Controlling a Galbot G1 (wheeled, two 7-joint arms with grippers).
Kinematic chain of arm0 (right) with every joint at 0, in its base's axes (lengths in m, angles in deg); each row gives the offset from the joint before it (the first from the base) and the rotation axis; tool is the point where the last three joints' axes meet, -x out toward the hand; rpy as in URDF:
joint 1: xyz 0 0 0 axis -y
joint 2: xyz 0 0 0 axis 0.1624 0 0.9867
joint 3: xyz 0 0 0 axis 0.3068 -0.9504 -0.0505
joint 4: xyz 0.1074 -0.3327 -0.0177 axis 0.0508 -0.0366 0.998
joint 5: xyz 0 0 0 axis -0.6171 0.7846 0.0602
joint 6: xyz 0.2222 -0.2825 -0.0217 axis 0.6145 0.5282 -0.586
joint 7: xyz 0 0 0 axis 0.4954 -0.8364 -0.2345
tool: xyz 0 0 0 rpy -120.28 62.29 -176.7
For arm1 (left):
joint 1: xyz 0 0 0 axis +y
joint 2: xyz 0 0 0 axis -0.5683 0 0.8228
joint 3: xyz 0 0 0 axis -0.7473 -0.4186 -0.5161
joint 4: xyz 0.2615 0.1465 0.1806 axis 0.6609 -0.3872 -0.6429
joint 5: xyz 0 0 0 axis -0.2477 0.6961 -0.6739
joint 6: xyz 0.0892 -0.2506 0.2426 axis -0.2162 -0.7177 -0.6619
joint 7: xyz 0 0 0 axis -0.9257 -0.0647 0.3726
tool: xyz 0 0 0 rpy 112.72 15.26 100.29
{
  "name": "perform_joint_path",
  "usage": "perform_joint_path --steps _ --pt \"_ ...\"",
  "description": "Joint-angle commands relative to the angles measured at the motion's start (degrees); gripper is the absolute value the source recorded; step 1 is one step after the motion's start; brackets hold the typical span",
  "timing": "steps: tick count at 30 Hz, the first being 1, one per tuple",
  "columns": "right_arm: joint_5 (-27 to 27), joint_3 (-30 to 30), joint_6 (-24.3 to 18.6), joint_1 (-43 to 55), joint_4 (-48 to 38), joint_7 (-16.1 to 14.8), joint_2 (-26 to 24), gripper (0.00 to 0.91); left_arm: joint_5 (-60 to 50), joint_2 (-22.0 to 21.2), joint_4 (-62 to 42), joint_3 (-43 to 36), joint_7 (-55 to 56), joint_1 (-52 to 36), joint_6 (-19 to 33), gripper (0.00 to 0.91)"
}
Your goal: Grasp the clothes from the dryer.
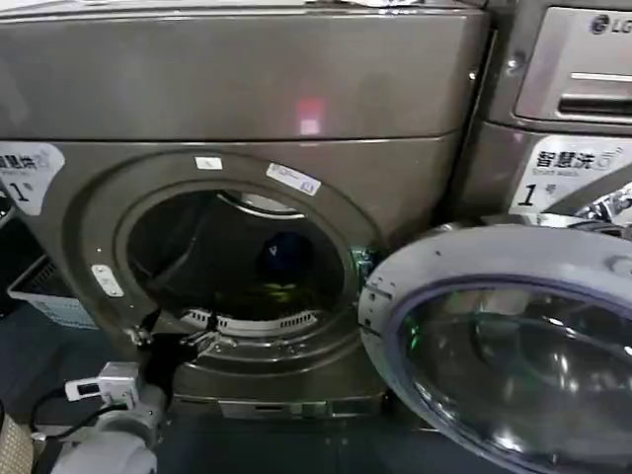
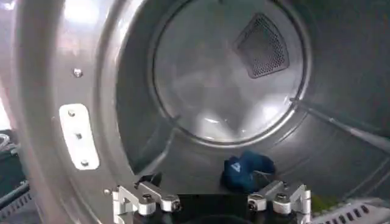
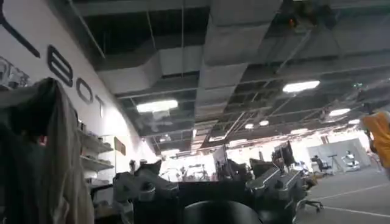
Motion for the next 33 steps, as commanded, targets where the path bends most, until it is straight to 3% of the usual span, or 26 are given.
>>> perform_joint_path --steps 1,13,33 --pt "0.0 -0.2 -0.2 0.1 0.1 0.3 0.0 0.907 -0.1 0.0 -0.1 0.0 0.0 0.0 -2.8 0.907" --pt "0.0 -1.2 -0.9 0.7 0.3 0.2 0.1 0.907 0.3 -0.2 -4.3 -0.9 -0.2 -2.0 -2.8 0.907" --pt "0.0 -3.7 -1.2 1.7 1.8 0.3 -0.1 0.907 -2.0 -1.1 -24.8 -2.7 -0.4 -19.0 1.5 0.907"
